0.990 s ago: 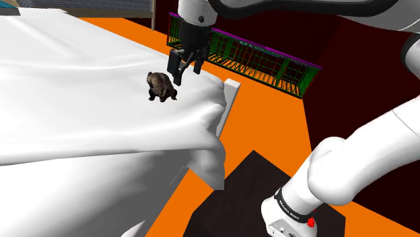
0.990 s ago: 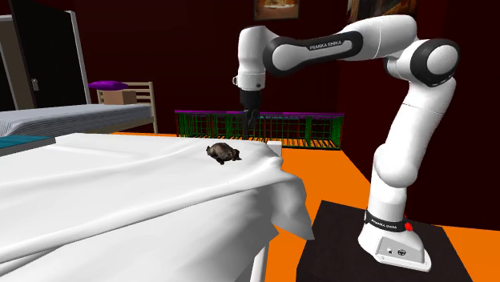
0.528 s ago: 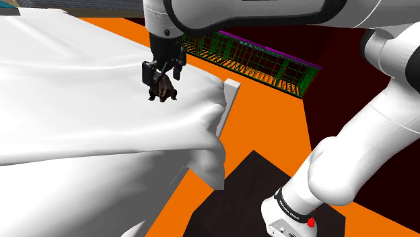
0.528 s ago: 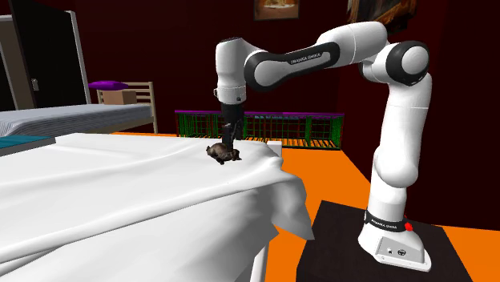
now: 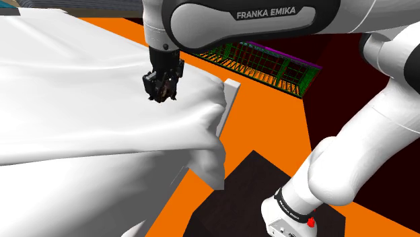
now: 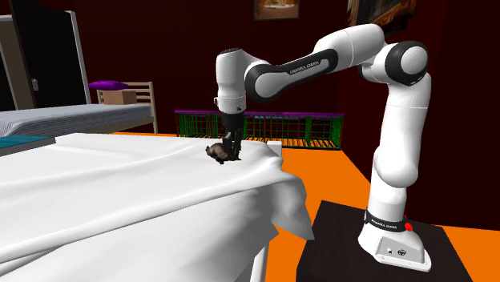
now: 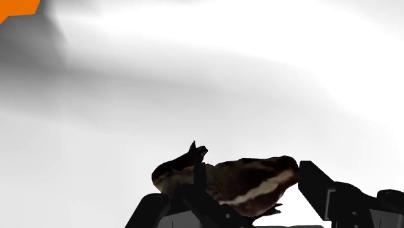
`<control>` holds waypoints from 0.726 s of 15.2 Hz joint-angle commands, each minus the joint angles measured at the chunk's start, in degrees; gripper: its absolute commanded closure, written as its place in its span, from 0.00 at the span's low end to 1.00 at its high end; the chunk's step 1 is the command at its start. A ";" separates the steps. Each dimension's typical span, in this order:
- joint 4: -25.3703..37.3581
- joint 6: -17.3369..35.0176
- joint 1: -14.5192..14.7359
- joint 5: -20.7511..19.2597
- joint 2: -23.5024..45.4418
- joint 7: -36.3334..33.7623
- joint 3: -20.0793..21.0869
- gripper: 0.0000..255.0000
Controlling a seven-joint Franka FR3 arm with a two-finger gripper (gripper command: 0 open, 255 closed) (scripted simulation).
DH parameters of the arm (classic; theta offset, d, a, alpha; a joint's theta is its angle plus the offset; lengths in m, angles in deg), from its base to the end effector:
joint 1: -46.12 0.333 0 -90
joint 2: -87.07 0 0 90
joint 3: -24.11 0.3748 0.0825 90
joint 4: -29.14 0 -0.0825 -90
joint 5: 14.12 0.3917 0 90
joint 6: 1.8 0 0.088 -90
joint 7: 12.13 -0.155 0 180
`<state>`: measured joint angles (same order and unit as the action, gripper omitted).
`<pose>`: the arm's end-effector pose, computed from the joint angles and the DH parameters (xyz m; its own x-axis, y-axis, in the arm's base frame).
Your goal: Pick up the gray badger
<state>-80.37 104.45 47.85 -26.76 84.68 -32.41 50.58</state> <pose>0.4984 0.2401 0.5191 0.9771 0.2060 0.0532 0.1896 -0.9564 0.2223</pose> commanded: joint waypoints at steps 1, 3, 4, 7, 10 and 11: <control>-0.11 0.04 0.01 0.06 0.00 -0.02 0.01 1.00; -0.15 0.05 0.01 0.07 -0.04 -0.03 0.01 1.00; -0.22 0.06 0.00 0.11 -0.11 0.02 -0.01 1.00; -0.12 0.04 0.01 0.07 -0.02 -0.04 0.01 1.00; 0.49 -0.63 0.01 0.15 -0.10 0.15 0.01 1.00; 1.16 -1.35 0.01 0.23 -0.19 0.33 0.00 1.00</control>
<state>-79.72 103.76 47.85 -26.66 84.51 -32.23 50.56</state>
